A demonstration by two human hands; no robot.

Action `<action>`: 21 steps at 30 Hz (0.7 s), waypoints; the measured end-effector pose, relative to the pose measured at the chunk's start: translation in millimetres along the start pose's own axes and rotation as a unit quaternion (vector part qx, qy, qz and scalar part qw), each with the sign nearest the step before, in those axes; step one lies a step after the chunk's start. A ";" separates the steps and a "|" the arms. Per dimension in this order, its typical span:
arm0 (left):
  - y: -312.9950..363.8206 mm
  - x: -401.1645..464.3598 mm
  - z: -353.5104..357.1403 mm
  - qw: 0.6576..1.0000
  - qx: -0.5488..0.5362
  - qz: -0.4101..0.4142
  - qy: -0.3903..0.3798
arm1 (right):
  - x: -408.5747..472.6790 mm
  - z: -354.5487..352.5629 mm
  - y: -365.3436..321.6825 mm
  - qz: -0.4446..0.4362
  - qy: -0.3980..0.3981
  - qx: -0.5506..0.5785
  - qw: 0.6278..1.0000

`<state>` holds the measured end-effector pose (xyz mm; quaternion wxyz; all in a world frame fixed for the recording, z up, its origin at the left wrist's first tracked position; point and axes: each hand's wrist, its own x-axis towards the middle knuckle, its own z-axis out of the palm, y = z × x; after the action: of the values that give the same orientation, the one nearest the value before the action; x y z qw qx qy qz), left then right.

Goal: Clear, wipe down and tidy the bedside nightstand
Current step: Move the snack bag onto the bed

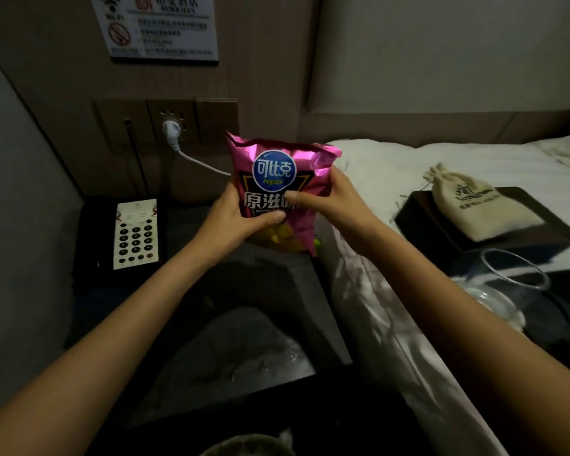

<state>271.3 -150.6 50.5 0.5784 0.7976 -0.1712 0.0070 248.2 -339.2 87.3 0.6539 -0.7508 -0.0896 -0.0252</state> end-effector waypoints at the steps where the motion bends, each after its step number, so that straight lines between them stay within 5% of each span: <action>1: 12.2 -10.6 6.8 1.000 -0.013 0.002 -0.006 | -14.9 -4.6 -8.4 -0.006 0.001 0.006 1.000; 6: 69.9 -59.9 54.7 0.996 -0.071 0.023 -0.048 | -101.4 -38.2 -50.0 -0.020 0.023 -0.019 0.999; 16: 144.6 -148.8 205.4 0.969 -0.144 0.064 -0.192 | -292.6 -127.8 -65.6 -0.005 0.287 -0.051 0.956; 21: 157.3 -184.9 256.5 0.958 -0.045 0.117 -0.258 | -351.8 -164.0 -57.5 0.022 0.434 -0.040 0.900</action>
<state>5.0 -381.7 71.6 0.5449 0.7198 -0.4069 -0.1391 -94.1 -529.3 112.5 0.5979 -0.6927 0.2206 -0.3376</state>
